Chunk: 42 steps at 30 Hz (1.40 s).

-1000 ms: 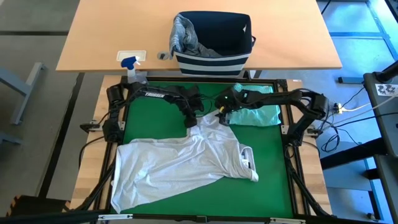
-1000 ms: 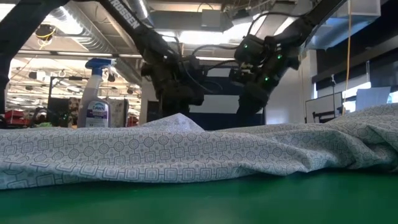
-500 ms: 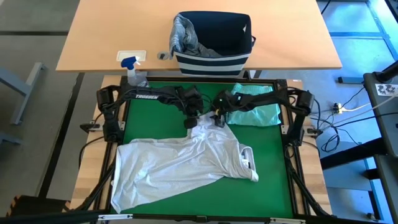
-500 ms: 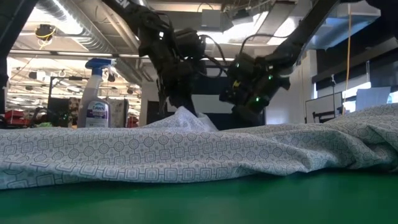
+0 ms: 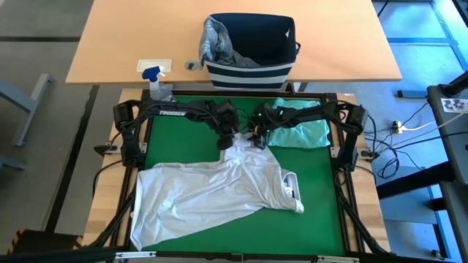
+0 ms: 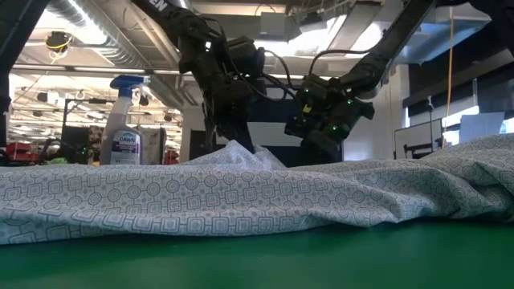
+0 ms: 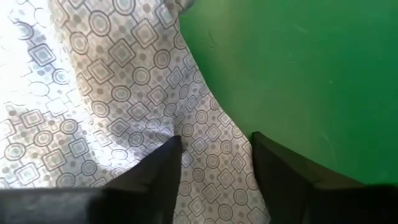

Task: Fold laundry
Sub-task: Fold the white polo shirt

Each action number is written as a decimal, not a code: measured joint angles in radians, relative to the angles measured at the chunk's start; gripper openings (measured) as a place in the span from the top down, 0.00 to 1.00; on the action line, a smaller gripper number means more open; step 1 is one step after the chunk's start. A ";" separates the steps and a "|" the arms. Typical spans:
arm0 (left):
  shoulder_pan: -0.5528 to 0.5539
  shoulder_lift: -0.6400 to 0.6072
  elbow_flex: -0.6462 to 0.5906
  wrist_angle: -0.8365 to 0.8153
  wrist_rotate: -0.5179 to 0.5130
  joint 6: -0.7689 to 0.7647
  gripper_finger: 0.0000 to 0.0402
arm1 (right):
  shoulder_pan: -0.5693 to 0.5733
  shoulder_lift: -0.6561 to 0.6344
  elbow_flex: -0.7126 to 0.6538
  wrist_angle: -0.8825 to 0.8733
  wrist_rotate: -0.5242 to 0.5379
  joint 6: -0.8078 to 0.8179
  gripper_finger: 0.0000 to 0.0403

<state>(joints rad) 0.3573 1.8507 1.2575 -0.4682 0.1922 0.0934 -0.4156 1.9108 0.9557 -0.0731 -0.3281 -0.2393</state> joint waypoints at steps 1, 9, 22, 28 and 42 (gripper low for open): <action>0.000 0.000 0.000 0.000 0.006 -0.017 0.96 | 0.000 -0.006 -0.001 -0.003 0.003 0.003 0.55; 0.002 0.000 0.001 -0.060 0.090 -0.219 0.73 | 0.001 -0.023 -0.004 -0.015 0.002 0.007 0.62; -0.033 0.097 -0.040 -0.063 0.064 -0.296 0.43 | 0.003 -0.023 -0.005 -0.017 0.003 0.007 0.61; -0.059 0.134 -0.037 -0.030 0.089 -0.260 0.44 | 0.003 -0.023 -0.005 -0.018 0.003 0.008 0.61; -0.088 0.167 -0.043 -0.013 0.046 -0.109 0.96 | 0.004 -0.023 -0.005 -0.022 0.012 -0.022 0.61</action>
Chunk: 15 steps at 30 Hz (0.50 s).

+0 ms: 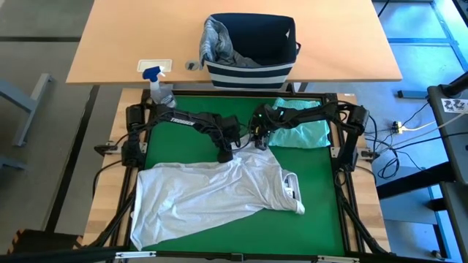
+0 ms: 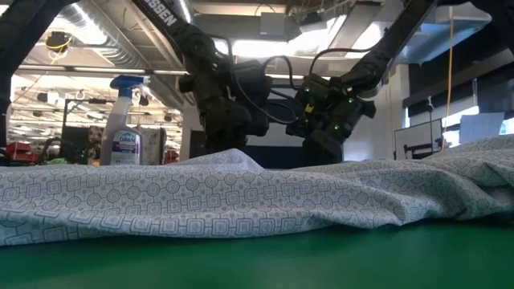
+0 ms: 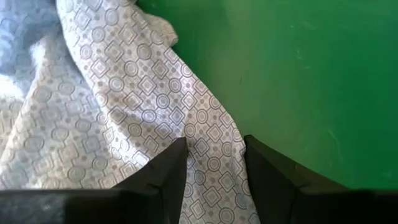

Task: Fold laundry
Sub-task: Fold the white polo shirt

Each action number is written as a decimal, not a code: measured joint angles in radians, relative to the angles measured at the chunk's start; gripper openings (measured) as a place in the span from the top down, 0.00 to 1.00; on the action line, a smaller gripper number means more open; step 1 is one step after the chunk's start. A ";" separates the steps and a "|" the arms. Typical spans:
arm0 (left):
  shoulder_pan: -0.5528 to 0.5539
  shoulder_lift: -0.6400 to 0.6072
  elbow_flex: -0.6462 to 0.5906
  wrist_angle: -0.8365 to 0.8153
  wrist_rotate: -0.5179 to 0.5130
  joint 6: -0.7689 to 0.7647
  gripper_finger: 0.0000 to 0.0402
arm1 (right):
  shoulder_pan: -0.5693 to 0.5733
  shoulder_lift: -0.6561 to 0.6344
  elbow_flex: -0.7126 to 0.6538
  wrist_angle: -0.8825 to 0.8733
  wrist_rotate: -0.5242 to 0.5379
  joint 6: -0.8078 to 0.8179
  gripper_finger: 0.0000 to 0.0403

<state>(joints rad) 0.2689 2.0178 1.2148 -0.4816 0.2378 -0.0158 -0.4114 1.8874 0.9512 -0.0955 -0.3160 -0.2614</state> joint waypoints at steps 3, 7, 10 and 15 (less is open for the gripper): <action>0.008 -0.008 -0.001 0.000 -0.052 0.019 0.97 | 0.000 0.000 0.000 -0.007 -0.009 -0.030 0.61; 0.041 -0.015 -0.001 0.008 -0.156 0.052 0.98 | -0.001 0.000 0.000 -0.017 -0.004 -0.069 0.67; 0.065 -0.015 -0.001 0.008 -0.172 0.083 0.99 | 0.000 0.000 0.000 -0.018 0.050 -0.082 0.78; 0.101 -0.015 0.004 0.001 -0.168 0.128 0.99 | -0.008 0.000 0.030 -0.054 0.130 -0.085 0.97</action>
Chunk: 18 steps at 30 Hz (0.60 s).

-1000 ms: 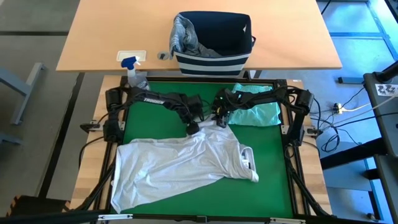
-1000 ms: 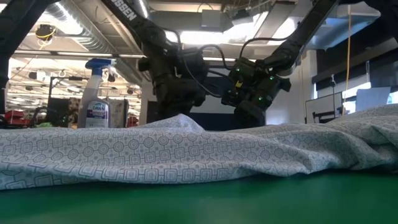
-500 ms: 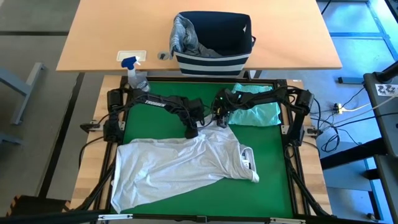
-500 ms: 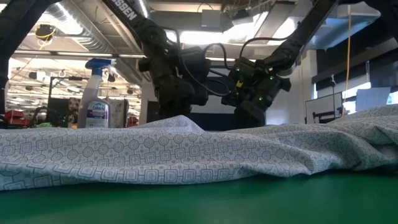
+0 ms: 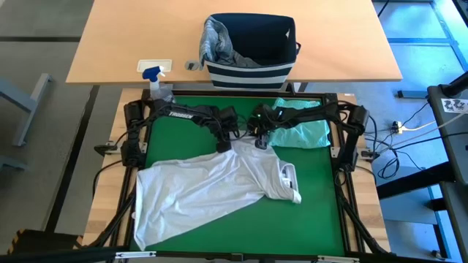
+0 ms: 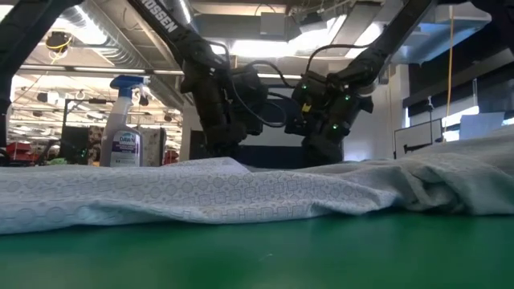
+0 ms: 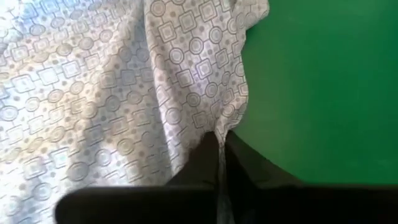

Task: Fold laundry
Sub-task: Fold the white polo shirt

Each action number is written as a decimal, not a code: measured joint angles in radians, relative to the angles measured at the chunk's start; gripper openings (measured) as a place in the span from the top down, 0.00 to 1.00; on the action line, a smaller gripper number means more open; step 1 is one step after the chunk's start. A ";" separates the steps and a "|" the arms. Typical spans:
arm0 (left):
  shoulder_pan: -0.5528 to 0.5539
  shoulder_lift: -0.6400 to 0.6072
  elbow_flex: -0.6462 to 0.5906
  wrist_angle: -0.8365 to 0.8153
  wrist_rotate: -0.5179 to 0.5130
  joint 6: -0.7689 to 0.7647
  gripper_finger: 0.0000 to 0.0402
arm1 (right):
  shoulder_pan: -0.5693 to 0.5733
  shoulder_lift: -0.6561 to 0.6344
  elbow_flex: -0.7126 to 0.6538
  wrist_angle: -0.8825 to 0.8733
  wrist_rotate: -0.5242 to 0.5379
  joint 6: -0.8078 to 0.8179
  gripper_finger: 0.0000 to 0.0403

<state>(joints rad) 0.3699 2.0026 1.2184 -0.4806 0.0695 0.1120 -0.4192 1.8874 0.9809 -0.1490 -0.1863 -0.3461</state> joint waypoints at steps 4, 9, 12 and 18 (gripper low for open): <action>0.005 -0.020 0.027 -0.034 -0.022 0.027 0.99 | -0.004 -0.019 0.061 -0.087 0.053 -0.003 0.96; -0.003 -0.087 0.039 -0.064 -0.068 0.033 0.97 | -0.007 -0.111 0.141 -0.221 0.135 -0.001 0.98; -0.009 -0.138 0.046 -0.073 -0.075 0.033 0.97 | -0.006 -0.174 0.146 -0.292 0.141 0.001 0.98; -0.055 -0.200 0.046 -0.081 -0.071 0.036 0.97 | 0.039 -0.281 0.146 -0.389 0.121 0.031 0.99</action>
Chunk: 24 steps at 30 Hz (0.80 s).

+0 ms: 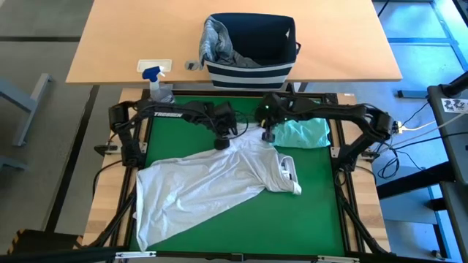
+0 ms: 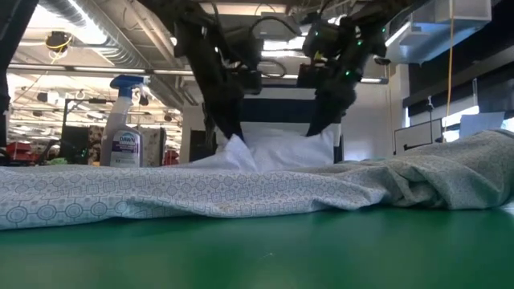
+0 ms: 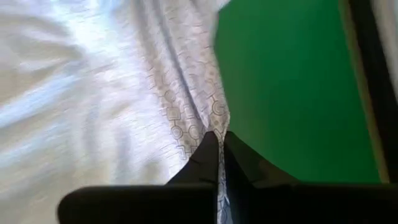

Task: Fold laundry
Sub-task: Fold the white polo shirt

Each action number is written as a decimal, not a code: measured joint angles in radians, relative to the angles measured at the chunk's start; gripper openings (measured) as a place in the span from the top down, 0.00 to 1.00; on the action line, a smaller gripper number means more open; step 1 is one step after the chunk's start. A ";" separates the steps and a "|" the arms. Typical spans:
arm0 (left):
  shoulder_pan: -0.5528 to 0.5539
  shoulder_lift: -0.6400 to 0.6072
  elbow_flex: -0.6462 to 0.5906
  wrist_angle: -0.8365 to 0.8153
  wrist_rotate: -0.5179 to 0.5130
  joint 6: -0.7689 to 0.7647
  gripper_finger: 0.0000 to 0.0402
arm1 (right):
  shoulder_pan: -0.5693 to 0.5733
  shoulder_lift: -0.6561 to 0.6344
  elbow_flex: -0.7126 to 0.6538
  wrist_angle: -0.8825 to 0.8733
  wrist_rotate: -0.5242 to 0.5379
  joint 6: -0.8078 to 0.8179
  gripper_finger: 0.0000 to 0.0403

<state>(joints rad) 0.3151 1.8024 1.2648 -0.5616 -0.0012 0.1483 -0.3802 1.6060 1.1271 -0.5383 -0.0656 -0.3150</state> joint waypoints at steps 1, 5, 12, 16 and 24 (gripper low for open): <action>-0.013 -0.005 0.000 0.000 0.000 0.000 0.96 | 0.019 -0.006 0.000 -0.009 -0.008 0.003 0.99; -0.076 -0.007 0.000 -0.010 -0.008 0.003 0.96 | 0.088 -0.018 0.000 -0.041 -0.025 0.044 0.99; -0.219 -0.008 0.000 -0.017 -0.073 -0.014 0.96 | 0.225 -0.018 -0.053 -0.046 -0.005 0.141 0.99; -0.289 0.000 0.001 -0.012 -0.082 -0.035 0.96 | 0.289 -0.018 -0.110 -0.010 0.004 0.202 0.99; -0.351 0.114 0.002 0.019 -0.094 -0.062 0.96 | 0.331 -0.019 -0.246 0.142 0.104 0.408 0.93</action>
<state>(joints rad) -0.0358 1.9165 1.2667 -0.5429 -0.0956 0.0867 -0.0496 1.5875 0.8815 -0.3962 0.0387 0.0931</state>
